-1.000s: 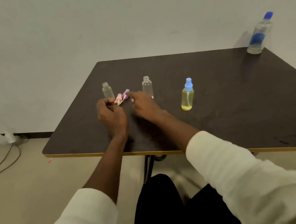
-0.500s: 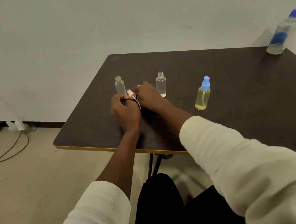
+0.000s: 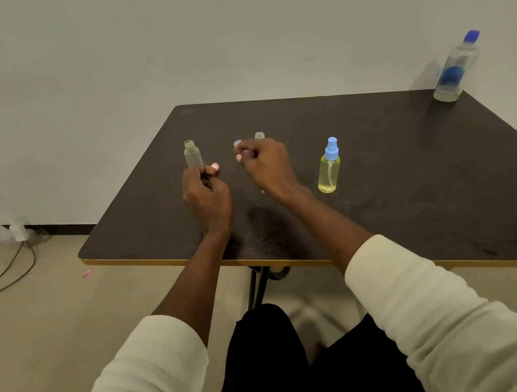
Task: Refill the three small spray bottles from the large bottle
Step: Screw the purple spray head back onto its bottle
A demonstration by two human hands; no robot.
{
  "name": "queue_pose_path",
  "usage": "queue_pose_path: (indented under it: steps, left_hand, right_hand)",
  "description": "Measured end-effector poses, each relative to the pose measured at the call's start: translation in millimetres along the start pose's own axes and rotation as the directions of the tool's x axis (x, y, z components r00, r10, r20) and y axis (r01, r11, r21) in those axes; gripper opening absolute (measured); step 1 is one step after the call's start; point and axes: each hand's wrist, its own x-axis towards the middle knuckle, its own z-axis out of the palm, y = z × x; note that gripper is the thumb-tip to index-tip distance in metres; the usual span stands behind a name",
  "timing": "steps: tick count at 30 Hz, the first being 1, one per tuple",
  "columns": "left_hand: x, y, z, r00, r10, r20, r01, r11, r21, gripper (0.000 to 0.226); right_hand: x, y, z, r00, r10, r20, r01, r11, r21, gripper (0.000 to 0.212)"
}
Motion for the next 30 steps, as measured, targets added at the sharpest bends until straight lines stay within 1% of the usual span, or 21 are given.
queue_pose_path:
  steps: [2, 4, 5, 6, 8, 9, 11, 14, 17, 19, 22, 24, 27, 30]
  left_hand:
    - [-3, -1, 3, 0.995, 0.072, 0.068, -0.072, 0.997, 0.006, 0.013]
    - [-5, 0, 8, 0.981, 0.107, 0.16, -0.111, 0.994, 0.015, 0.016]
    - [-5, 1, 12, 0.976, 0.109, 0.186, -0.115, 0.993, 0.017, 0.018]
    - [-6, 3, 16, 0.976, 0.098, 0.196, -0.104, 0.994, 0.02, 0.021]
    - [-7, 8, 27, 0.974, 0.048, 0.222, -0.055, 0.998, 0.028, 0.031]
    - [-7, 9, 34, 0.965, 0.014, 0.262, -0.023, 0.999, 0.031, 0.038]
    - [-5, 10, 48, 0.932, -0.038, 0.36, 0.022, 0.999, 0.05, 0.054]
    - [-2, 8, 64, 0.892, -0.103, 0.441, 0.083, 0.994, 0.064, 0.077]
    - [2, 2, 76, 0.876, -0.17, 0.452, 0.148, 0.985, 0.083, 0.086]
    - [7, -5, 83, 0.874, -0.2, 0.444, 0.182, 0.98, 0.083, 0.087]
    - [12, -14, 87, 0.872, -0.234, 0.43, 0.212, 0.972, 0.1, 0.081]
    - [13, -14, 88, 0.874, -0.227, 0.429, 0.207, 0.974, 0.093, 0.072]
    - [13, -14, 88, 0.881, -0.192, 0.432, 0.185, 0.981, 0.057, 0.052]
    - [12, -14, 86, 0.883, -0.169, 0.439, 0.166, 0.985, 0.044, 0.044]
  right_hand:
    - [8, -10, -16, 0.997, 0.031, -0.077, -0.024, 0.996, 0.083, 0.011]
    - [19, -19, -33, 0.986, 0.077, -0.146, -0.055, 0.987, 0.149, 0.013]
    - [27, -21, -40, 0.983, 0.1, -0.157, -0.069, 0.978, 0.196, 0.012]
    - [34, -21, -44, 0.981, 0.123, -0.149, -0.084, 0.966, 0.244, 0.01]
    - [46, -23, -50, 0.98, 0.159, -0.12, -0.116, 0.944, 0.307, 0.02]
    - [50, -23, -53, 0.977, 0.176, -0.118, -0.129, 0.934, 0.333, 0.021]
    - [56, -20, -55, 0.972, 0.201, -0.119, -0.141, 0.91, 0.389, 0.017]
    - [61, -16, -52, 0.972, 0.212, -0.101, -0.158, 0.908, 0.388, 0.012]
    - [62, -11, -49, 0.978, 0.16, -0.132, -0.108, 0.936, 0.335, 0.016]
    - [62, -11, -49, 0.982, 0.107, -0.152, -0.056, 0.951, 0.306, 0.019]
    - [65, -9, -48, 0.984, 0.065, -0.165, -0.013, 0.955, 0.298, 0.016]
    - [66, -8, -47, 0.985, 0.052, -0.164, -0.003, 0.958, 0.288, 0.015]
    - [66, -5, -45, 0.985, 0.063, -0.162, -0.015, 0.96, 0.28, 0.017]
    - [64, -2, -42, 0.987, 0.075, -0.14, -0.032, 0.958, 0.286, 0.019]
